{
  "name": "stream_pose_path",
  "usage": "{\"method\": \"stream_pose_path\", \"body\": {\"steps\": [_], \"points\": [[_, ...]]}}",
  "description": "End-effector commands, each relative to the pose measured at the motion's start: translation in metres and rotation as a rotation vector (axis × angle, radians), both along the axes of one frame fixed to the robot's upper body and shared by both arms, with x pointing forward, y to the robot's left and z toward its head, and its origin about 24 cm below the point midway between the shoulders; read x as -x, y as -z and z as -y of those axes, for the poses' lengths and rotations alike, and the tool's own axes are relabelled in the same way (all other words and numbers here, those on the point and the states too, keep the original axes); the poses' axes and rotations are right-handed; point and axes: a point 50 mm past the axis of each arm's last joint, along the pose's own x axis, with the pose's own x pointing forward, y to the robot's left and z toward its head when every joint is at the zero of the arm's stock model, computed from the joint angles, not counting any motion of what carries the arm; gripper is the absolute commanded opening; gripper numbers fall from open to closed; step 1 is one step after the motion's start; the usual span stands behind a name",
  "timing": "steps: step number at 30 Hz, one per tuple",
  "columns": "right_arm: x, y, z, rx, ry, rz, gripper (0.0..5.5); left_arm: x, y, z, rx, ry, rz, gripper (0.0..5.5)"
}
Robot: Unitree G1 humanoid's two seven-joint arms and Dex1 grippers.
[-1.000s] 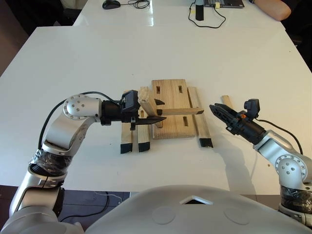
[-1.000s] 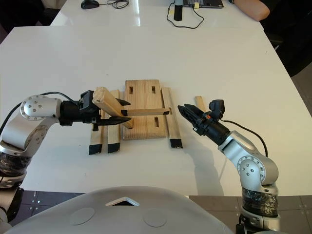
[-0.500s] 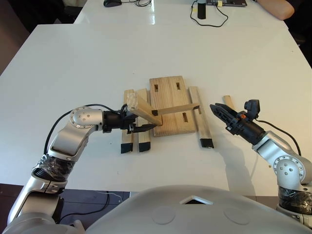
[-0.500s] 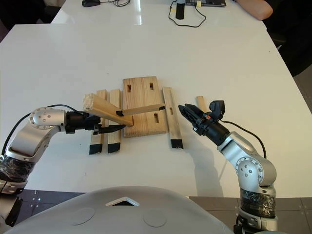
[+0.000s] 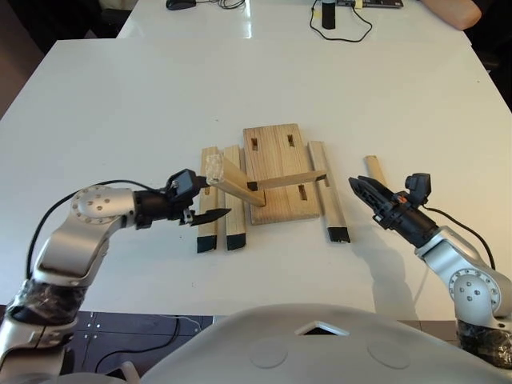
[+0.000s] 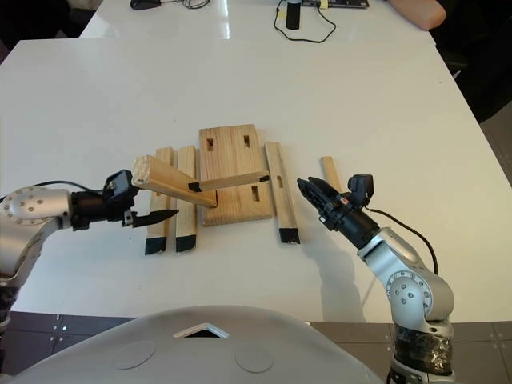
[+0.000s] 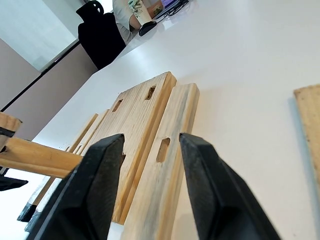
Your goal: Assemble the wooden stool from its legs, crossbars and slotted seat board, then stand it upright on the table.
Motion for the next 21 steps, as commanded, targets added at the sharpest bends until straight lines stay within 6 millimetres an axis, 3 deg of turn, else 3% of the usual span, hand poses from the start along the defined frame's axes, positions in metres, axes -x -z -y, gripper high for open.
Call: {"method": "stream_pose_path", "body": {"steps": [1,5,12,17,21], "points": [[0.006,-0.001,0.002,0.029,0.032,0.009,2.03,0.01,-0.007,-0.002,-0.037,-0.085,-0.01,3.5],[0.008,-0.001,0.003,0.031,0.053,0.011,2.03,0.018,-0.005,0.002,-0.067,-0.133,-0.035,3.5],[0.005,0.001,0.001,0.033,0.052,0.014,2.03,0.027,0.016,0.005,-0.113,-0.174,-0.094,3.5],[0.007,0.002,0.001,0.034,0.059,0.012,2.03,0.024,0.023,-0.015,-0.206,-0.184,-0.12,3.5],[0.009,0.003,0.002,0.035,0.07,0.011,2.03,0.009,0.015,-0.032,-0.233,-0.207,-0.084,3.5]]}}
